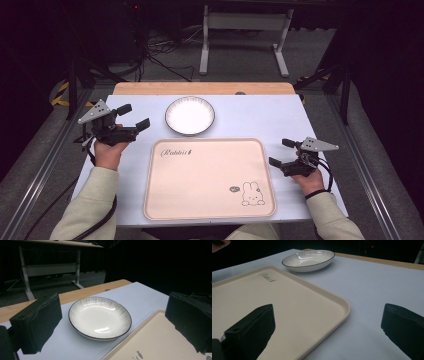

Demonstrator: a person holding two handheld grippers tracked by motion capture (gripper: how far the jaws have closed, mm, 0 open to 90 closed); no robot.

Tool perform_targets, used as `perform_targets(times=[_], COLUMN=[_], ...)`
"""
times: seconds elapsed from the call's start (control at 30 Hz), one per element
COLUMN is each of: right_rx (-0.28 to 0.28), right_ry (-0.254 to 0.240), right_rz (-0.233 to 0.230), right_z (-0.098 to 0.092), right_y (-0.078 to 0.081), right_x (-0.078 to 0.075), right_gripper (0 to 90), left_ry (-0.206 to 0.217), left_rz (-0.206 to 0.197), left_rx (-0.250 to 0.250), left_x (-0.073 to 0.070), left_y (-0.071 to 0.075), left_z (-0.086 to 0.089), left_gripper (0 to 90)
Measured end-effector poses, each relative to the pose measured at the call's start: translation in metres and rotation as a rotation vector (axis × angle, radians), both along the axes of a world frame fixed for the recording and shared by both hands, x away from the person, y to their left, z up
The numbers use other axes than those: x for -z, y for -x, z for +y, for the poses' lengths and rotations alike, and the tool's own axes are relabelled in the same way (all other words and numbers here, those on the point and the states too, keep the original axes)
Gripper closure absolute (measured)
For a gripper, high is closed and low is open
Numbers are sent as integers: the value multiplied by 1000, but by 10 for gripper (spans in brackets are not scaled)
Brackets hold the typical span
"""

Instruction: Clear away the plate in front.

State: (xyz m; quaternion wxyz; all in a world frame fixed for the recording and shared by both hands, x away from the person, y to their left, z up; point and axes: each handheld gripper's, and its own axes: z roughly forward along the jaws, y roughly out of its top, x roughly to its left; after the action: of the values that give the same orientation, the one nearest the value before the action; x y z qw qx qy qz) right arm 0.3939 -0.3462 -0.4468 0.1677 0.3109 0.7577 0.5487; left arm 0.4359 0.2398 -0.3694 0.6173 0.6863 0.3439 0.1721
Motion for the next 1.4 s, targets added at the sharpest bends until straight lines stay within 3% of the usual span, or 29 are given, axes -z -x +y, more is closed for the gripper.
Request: perform_targets(times=[0.37,0.5,0.6,0.77,1.03,1.4], right_rx=[1,-2,0,-3,3,11], right_ry=[-7,-9,-17,-14,-13,-5], right_rz=[-1,-1,1,3,6,5], right_z=[-1,-1,-2,-1,-1,-1], right_y=[0,0,0,0,-1,-1], right_x=[0,0,0,0,0,0], right_gripper=[0,0,0,0,0,0], left_ry=[10,89,62,59,28,1], left_rz=[38,58,55,51,90,129], left_rx=[-7,-1,-22,-52,-75,-30], left_x=[1,3,2,0,1,0], left_y=[-22,-27,-30,-38,-55,-78], left_z=[-3,4,4,4,-1,-15], left_gripper=[19,28,28,25,31,62])
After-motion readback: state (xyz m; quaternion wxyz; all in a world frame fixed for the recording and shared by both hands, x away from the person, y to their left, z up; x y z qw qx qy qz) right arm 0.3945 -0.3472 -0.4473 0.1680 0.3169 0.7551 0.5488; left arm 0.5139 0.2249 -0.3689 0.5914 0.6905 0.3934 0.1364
